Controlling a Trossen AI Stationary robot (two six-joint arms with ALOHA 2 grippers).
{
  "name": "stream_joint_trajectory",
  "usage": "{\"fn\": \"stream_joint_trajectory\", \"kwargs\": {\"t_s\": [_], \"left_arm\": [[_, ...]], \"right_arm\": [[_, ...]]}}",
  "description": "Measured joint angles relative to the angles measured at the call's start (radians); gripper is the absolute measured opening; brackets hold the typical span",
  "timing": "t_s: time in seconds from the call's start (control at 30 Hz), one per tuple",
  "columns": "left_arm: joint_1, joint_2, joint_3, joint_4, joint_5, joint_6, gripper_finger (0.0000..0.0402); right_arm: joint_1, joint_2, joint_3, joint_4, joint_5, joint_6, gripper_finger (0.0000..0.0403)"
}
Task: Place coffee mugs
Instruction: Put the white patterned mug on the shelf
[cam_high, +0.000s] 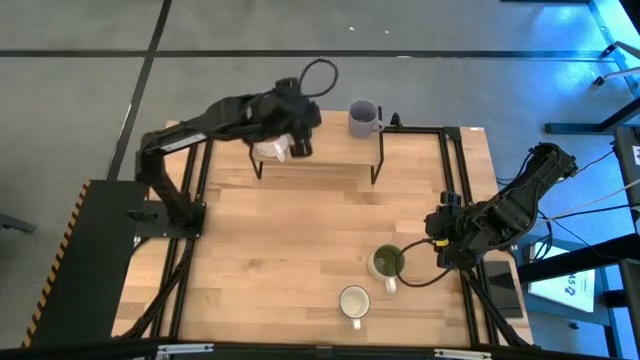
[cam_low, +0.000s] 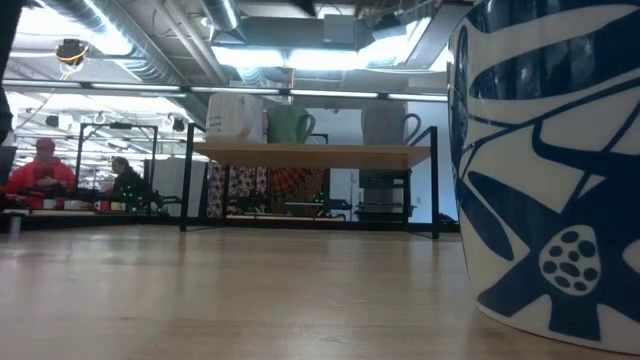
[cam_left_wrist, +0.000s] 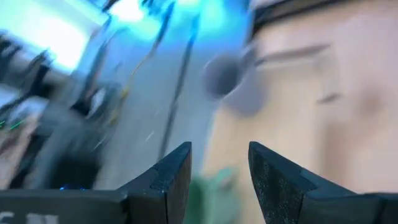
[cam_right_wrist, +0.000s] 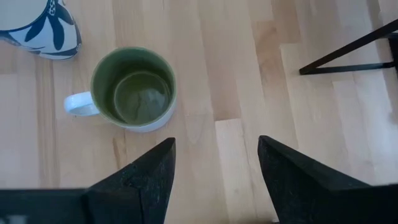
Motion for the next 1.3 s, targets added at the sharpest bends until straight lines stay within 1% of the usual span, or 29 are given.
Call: {"fn": "stream_joint_trajectory", "kwargs": {"t_s": [0.1,0.3,0.37,0.5,0.57,0.73,0.83,0.9,1.0,1.17,1.3], "left_arm": [[-0.07,-0.031,0.0,0.017,0.127,-0.037,0.0153],[-0.221,-0.024,0.0,0.012,0.309,-0.116,0.0153],[-0.273,-0.002,0.001,0.024,0.329,-0.126,0.0153],[-0.363,0.061,-0.002,0.009,0.311,-0.19,0.0153],[-0.402,0.088,-0.001,0.011,0.311,-0.201,0.0153],[-0.495,0.155,-0.002,-0.005,0.315,-0.234,0.0153],[-0.54,0.155,-0.002,-0.026,0.304,-0.297,0.0153],[-0.564,0.155,-0.002,-0.038,0.278,-0.349,0.0153],[-0.606,0.154,-0.002,-0.055,0.251,-0.404,0.0153],[-0.672,0.152,-0.002,-0.08,0.174,-0.469,0.0153],[-0.707,0.152,-0.002,-0.089,0.09,-0.514,0.0153]], "right_arm": [[0.0,0.0,0.0,0.0,-0.017,0.0,0.0218],[0.001,0.015,0.0,0.004,-0.084,-0.003,0.0218],[0.001,0.026,0.0,0.004,-0.108,-0.003,0.0218],[0.001,0.056,0.0,0.005,-0.121,-0.005,0.0218],[0.001,0.077,0.0,0.012,-0.124,-0.04,0.0218],[0.001,0.148,0.0,0.157,-0.186,-0.289,0.0218],[0.001,0.204,0.0,0.256,-0.235,-0.453,0.0218],[0.001,0.245,0.0,0.29,-0.271,-0.537,0.0218],[0.001,0.308,0.0,0.288,-0.31,-0.633,0.0218],[0.001,0.399,0.0,0.29,-0.306,-0.753,0.0218],[0.001,0.446,0.0,0.286,-0.295,-0.786,0.0218]]}}
